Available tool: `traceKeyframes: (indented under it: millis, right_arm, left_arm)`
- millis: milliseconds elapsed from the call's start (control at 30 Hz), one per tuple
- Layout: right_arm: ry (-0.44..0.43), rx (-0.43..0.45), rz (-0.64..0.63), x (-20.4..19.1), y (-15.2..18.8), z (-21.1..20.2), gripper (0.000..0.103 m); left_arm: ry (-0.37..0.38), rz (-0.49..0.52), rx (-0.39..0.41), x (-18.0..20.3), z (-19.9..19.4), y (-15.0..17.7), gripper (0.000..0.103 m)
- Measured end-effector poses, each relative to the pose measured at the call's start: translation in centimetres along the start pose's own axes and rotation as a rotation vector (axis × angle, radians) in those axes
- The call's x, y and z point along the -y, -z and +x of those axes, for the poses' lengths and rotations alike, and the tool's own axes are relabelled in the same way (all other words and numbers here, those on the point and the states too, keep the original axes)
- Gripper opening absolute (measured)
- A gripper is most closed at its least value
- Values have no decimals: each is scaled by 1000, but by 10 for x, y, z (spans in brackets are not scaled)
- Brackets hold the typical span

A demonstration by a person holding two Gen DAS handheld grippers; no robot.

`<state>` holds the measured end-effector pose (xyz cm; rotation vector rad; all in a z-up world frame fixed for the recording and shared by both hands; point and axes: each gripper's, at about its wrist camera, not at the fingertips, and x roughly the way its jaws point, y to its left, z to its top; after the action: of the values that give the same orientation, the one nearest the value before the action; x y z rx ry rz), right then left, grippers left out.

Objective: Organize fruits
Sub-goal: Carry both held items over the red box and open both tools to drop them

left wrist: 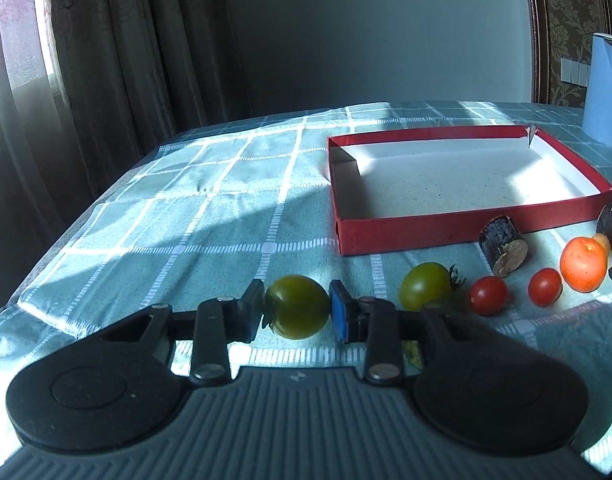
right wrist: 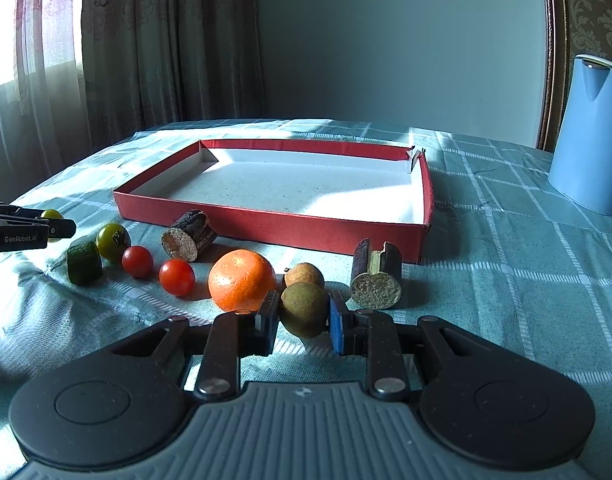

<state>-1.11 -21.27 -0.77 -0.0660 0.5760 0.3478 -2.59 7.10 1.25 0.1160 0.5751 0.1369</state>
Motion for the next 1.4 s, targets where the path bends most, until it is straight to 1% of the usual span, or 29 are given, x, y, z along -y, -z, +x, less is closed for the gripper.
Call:
traceKeyframes:
  millis: [133, 233, 400, 533, 633, 667, 767, 833, 900, 967, 1000, 1033, 1133, 1333, 1400]
  right_arm:
    - [12, 13, 3, 1, -3, -3, 25]
    - [35, 42, -8, 3, -11, -7, 25]
    - [100, 86, -26, 12, -42, 5, 25]
    - [133, 60, -12, 22, -67, 36, 25]
    - [147, 15, 9, 29, -81, 65, 25]
    - [147, -10, -6, 29, -85, 77, 25]
    - [160, -54, 6, 32, -94, 106, 25]
    - [149, -80, 28, 38, -100, 124, 25]
    - [142, -106, 29, 42, -105, 139, 25]
    - [159, -123, 32, 46, -107, 151, 25]
    - [152, -146, 36, 48, -108, 157, 25]
    - [139, -150, 51, 51, -110, 159, 25]
    - [141, -168, 37, 52, -113, 166, 25]
    - [147, -173, 25, 51, -114, 166, 25]
    - [149, -174, 16, 51, -114, 166, 26]
  left_arm:
    - [33, 0, 16, 9, 2, -11, 32]
    - [55, 8, 30, 17, 4, -21, 32]
    - [81, 15, 64, 34, 16, -46, 32]
    - [91, 13, 70, 47, 35, -64, 32]
    - [79, 20, 69, 56, 55, -75, 32]
    - [76, 19, 66, 58, 61, -78, 32]
    - [68, 1, 39, 60, 84, -88, 32]
    - [52, -6, 25, 61, 98, -92, 32]
    - [40, -13, 0, 61, 113, -96, 32]
    - [36, -12, -33, 60, 126, -99, 32]
    - [37, -16, -53, 59, 132, -100, 32]
    - [43, -20, -77, 57, 137, -101, 32]
    - [90, -51, -142, 52, 149, -100, 32]
    - [90, -38, -140, 52, 150, -98, 33]
    - [89, -27, -126, 54, 147, -97, 39]
